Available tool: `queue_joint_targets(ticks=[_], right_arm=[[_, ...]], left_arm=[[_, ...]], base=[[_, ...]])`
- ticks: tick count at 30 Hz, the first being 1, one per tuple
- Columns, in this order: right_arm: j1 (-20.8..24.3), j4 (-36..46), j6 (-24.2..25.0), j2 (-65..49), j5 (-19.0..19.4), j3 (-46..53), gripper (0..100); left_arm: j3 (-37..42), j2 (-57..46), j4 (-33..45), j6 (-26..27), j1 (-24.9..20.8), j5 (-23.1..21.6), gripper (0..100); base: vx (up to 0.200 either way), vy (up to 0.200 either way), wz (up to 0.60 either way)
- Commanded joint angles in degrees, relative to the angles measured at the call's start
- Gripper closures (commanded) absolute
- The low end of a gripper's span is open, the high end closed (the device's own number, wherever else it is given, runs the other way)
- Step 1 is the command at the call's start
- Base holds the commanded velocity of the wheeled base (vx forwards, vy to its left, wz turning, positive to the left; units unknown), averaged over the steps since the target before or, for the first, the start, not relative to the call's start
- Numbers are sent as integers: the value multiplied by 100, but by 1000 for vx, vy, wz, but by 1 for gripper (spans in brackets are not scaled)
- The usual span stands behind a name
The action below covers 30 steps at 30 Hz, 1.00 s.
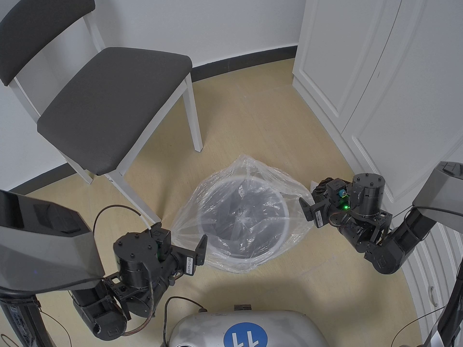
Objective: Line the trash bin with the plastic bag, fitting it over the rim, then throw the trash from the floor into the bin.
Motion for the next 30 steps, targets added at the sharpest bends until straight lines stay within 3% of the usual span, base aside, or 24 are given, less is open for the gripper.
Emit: queue_joint_targets(ticks=[1,4,6,10,30], right_arm=[[-125,576,489,-190,35,-473,0],[-55,1227,1017,-383,87,-710,0],[165,2466,1957,-735,544,-1105,0],[306,3863,2836,-1034,975,-1650,0],[68,3793,2889,-225,790,-2090,0]], left_arm=[[-392,523,10,-140,-167,174,0],[-489,540,10,-132,-114,218,0],[-594,549,10,-140,44,218,0],[-647,637,10,-132,149,218,0],[-981,1129,19,0,677,262,0]], base=[[0,0,0],[0,0,0],[0,0,0],[0,0,0],[0,0,0]])
